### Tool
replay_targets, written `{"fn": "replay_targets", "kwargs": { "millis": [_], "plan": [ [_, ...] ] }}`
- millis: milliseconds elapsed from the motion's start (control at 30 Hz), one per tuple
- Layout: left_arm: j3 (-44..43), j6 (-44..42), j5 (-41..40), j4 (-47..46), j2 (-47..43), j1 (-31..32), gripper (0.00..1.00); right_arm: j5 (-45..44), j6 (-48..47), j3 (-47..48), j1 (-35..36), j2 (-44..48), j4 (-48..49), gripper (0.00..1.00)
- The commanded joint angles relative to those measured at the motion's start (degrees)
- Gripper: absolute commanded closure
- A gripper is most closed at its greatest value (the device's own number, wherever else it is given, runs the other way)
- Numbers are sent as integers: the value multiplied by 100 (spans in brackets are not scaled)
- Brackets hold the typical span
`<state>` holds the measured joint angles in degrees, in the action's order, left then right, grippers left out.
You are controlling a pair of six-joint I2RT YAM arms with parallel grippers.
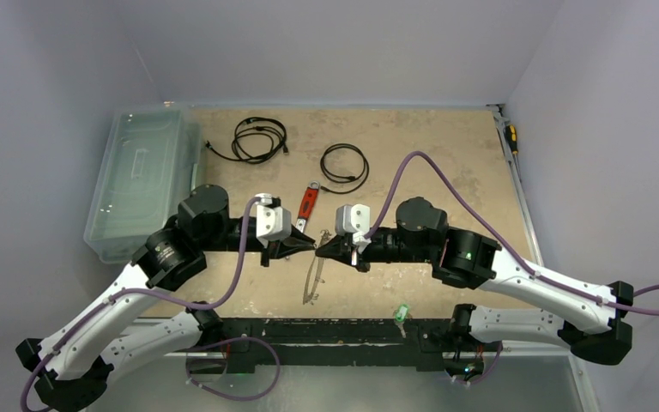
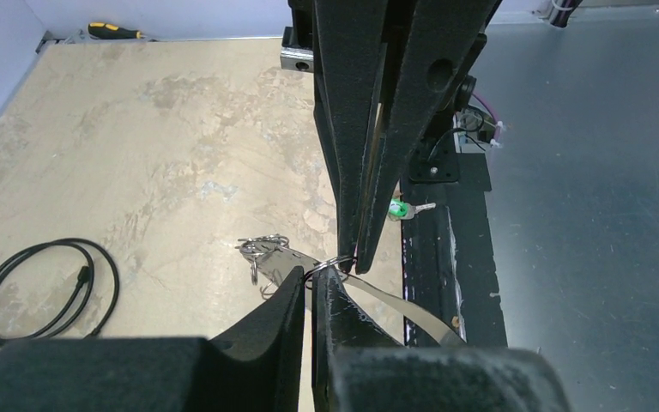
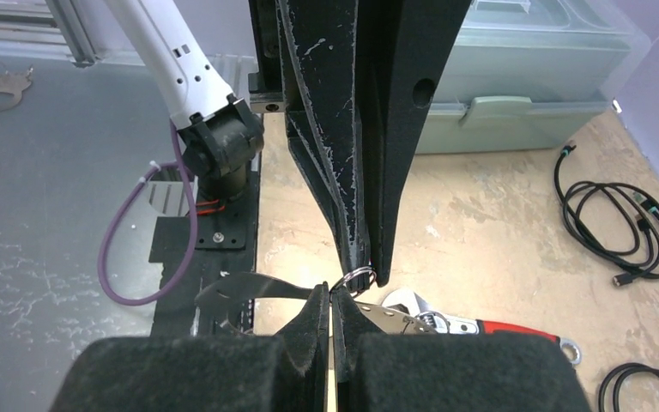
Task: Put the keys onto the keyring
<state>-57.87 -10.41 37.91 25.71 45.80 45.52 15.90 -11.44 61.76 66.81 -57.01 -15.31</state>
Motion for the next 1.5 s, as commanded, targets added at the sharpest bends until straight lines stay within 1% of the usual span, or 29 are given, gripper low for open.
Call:
{"fn": "replay_targets", "kwargs": {
  "millis": [0, 133, 300, 400, 433, 467, 500, 533, 600, 633, 700, 867, 1000, 1167, 1200, 1233, 1333, 1433, 1467],
  "plan": [
    [-134, -171, 278, -129, -49, 36, 100, 0, -59, 241, 50, 63, 320, 100],
    [39, -167, 427, -273, -229, 36, 100, -100, -60, 202, 48, 114, 380, 100],
    [259, -130, 276, -427, -513, 35, 99, -105, -43, 221, 48, 144, 366, 100],
    [287, -161, 314, -431, -621, 36, 92, -106, -34, 225, 46, 175, 369, 100],
    [298, -162, 333, -435, -644, 32, 87, -86, -27, 223, 51, 185, 378, 100],
    [308, -162, 348, -443, -655, 36, 80, -53, -12, 215, 52, 197, 394, 100],
    [318, -156, 367, -455, -660, 36, 72, -32, -1, 206, 50, 203, 417, 100],
    [334, -144, 397, -473, -652, 31, 67, -7, 6, 205, 52, 208, 423, 100],
    [334, -118, 412, -495, -636, 34, 61, 24, 15, 205, 47, 216, 423, 100],
    [326, -111, 418, -491, -618, 34, 60, 27, 19, 205, 47, 217, 424, 100],
    [305, -92, 444, -489, -584, 34, 61, 35, 27, 205, 44, 225, 424, 100],
    [244, -34, 501, -473, -407, 36, 67, 79, 37, 188, 43, 235, 435, 100],
    [178, -12, 569, -471, -256, 35, 75, 80, 38, 180, 50, 230, 447, 100],
    [130, 20, 596, -480, -185, 36, 91, 115, 46, 179, 52, 210, 431, 100],
    [130, 22, 607, -480, -185, 36, 98, 108, 46, 179, 52, 209, 430, 100],
    [132, 18, 618, -480, -186, 36, 100, 100, 46, 171, 47, 204, 429, 100],
    [177, 11, 618, -522, -257, 36, 100, 49, 52, 158, 46, 206, 432, 100],
    [361, 96, 492, -816, -493, 36, 100, -153, 119, 46, 51, 298, 587, 100],
    [474, 181, 495, -991, -591, 34, 100, -229, 149, 3, 52, 349, 659, 94]
  ]
}}
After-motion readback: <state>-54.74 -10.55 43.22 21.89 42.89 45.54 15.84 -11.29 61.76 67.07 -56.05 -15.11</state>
